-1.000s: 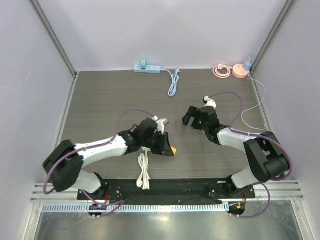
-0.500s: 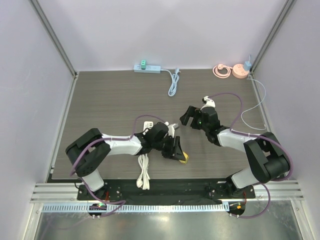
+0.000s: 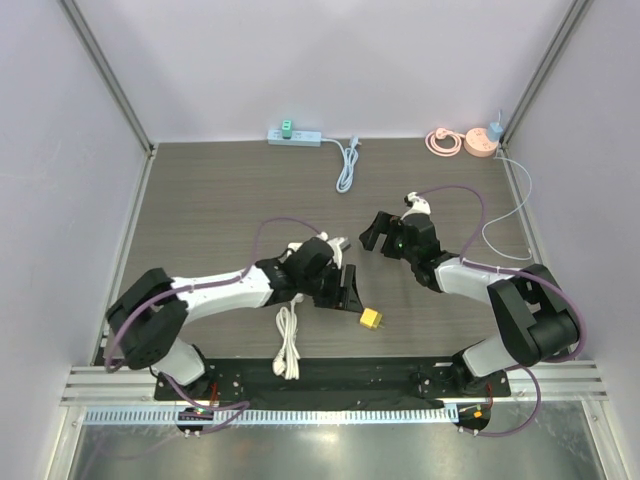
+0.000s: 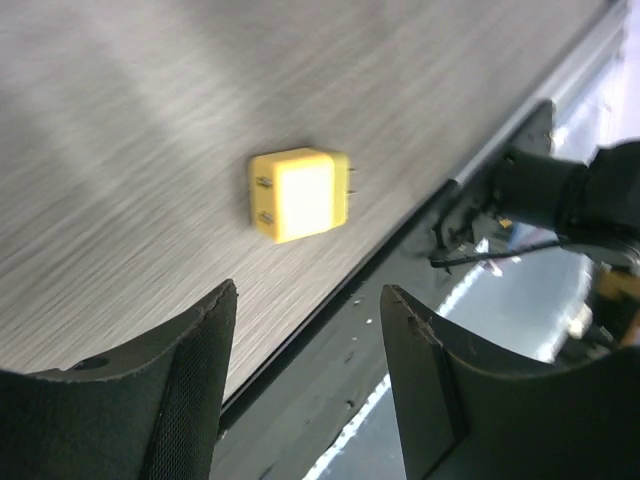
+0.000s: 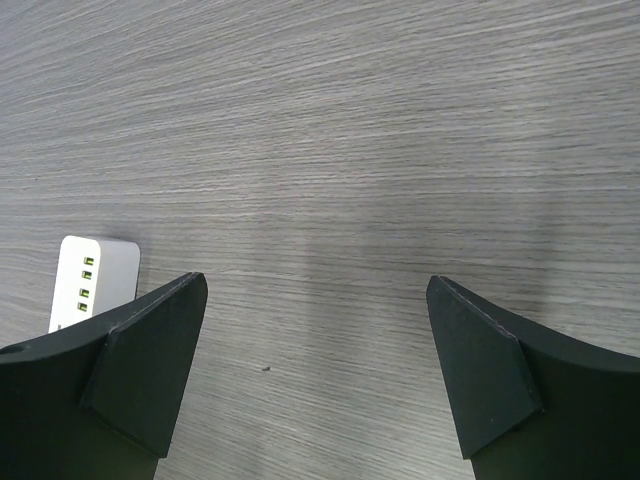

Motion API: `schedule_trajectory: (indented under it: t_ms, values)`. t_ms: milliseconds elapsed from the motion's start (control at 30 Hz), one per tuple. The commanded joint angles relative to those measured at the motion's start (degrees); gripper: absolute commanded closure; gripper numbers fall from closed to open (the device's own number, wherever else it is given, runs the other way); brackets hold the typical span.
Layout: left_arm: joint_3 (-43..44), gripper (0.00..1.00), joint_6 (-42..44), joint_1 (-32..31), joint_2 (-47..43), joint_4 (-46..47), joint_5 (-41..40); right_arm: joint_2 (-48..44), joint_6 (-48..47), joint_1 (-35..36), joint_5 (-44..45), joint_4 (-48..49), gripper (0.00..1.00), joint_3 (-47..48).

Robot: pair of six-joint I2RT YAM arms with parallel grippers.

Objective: Pull the plug off the socket

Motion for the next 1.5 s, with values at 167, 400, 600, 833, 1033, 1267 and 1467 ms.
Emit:
schedule_trajectory:
  t_ms: [167,400,600,833,1033,1267,1467]
  values:
    - [3.5,0.42,2.5,-0.3,-15.0,-27.9,-28.2,-0.7,0.3,-0.2,0.1,2.9,0.05,-0.1]
    - [-4.0,0.43,-3.0,-0.3,-24.8,-35.8,-34.5,0.7,-0.3,4.1,4.6,-5.7,0.09,4.8]
    - [-8.7,0.41,-6.1,-0.3,-29.3,-34.4,-31.4,1.4,-1.2,8.8,7.9,-8.9,0.09,6.8]
    - [-9.5,0.4,-7.3,-1.0,-24.7,-33.4,-28.0,3.5,-0.3,10.5,5.5,-4.2,0.09,2.9]
    - [-10.0,0.43,-7.1,-1.6,-21.6,-31.5,-29.0,0.8,-1.7,10.9,7.4,-3.3,0.09,1.9]
    - [-9.7,0.48,-6.9,-1.6,-16.9,-30.9,-30.8,-2.7,-3.2,10.9,10.1,-3.5,0.09,0.8]
    - [-8.3,0.56,-6.6,-1.6,-12.8,-30.9,-32.8,-4.2,-3.9,10.8,9.4,-1.5,0.09,-0.7]
